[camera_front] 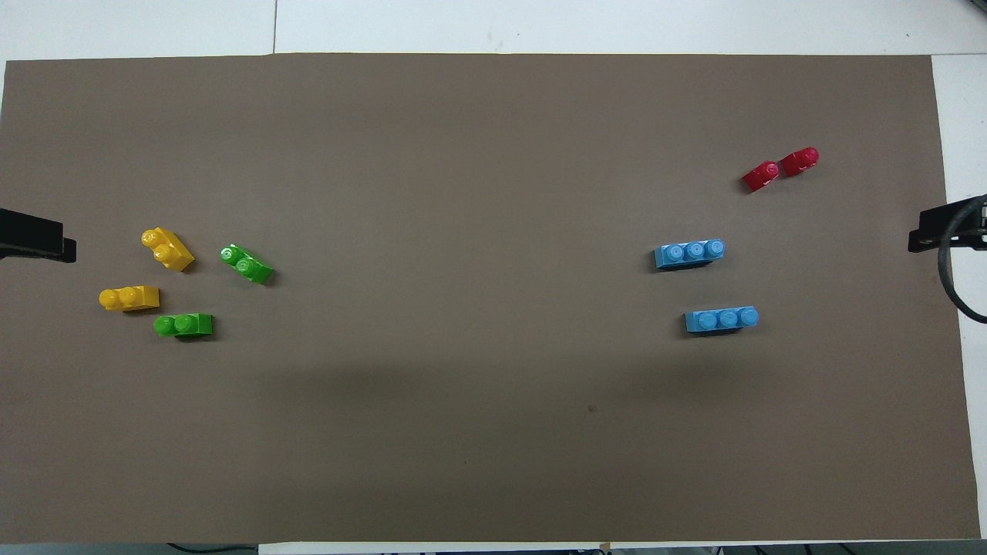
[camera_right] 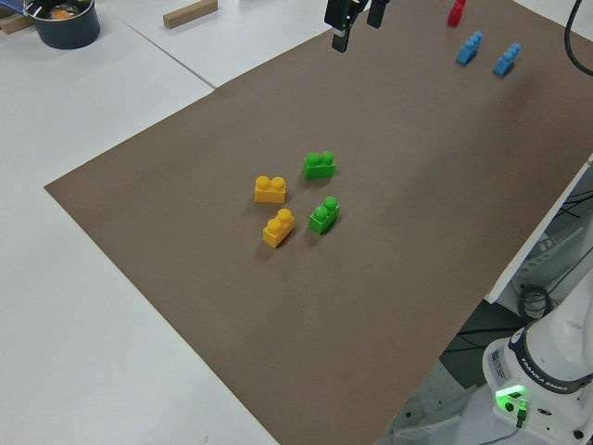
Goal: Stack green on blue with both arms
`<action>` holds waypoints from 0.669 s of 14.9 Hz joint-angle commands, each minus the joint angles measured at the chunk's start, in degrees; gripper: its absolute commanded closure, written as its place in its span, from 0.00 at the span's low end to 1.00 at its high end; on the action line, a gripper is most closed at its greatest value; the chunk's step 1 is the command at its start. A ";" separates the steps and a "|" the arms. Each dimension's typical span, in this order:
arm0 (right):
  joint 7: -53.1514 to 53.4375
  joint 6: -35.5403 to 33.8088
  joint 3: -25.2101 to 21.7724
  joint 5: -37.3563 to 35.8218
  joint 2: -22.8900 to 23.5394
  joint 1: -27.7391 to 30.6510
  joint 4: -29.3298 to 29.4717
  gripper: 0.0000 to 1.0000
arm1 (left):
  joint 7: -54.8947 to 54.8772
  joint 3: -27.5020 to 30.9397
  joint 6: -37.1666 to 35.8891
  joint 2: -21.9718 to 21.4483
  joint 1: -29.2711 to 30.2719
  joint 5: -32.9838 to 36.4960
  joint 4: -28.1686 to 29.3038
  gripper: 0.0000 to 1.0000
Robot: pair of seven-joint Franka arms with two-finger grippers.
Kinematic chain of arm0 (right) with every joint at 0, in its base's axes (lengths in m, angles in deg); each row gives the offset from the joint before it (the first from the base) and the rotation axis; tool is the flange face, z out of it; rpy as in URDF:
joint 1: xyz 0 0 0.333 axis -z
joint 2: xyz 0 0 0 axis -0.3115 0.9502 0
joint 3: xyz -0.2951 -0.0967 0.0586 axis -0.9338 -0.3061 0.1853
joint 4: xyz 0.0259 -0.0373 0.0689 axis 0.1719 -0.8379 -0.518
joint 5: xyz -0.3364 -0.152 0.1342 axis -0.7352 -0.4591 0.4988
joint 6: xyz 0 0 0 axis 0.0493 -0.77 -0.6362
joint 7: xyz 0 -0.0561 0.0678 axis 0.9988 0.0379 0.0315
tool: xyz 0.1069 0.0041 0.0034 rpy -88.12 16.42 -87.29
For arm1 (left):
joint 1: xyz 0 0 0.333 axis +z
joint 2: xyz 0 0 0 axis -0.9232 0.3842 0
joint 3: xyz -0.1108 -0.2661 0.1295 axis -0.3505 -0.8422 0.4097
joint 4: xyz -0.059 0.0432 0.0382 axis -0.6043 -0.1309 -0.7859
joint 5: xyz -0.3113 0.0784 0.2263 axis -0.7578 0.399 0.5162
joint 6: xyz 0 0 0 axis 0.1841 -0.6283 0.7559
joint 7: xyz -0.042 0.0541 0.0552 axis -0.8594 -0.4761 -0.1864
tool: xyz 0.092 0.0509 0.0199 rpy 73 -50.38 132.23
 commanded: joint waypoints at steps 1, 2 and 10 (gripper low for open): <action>0.83 0.17 0.31 0.21 -1.32 0.02 -1.52 0.00 | 0.48 0.35 0.24 -0.14 -0.67 0.27 -0.42 0.00; 0.92 0.17 0.31 0.21 -1.32 -0.07 -1.52 0.00 | 0.48 0.35 0.24 -0.23 -0.67 0.27 -0.42 0.00; 12.76 2.09 0.49 3.19 -1.32 -0.16 -2.14 0.00 | 3.98 0.26 -0.20 -1.37 -0.67 0.27 1.24 0.00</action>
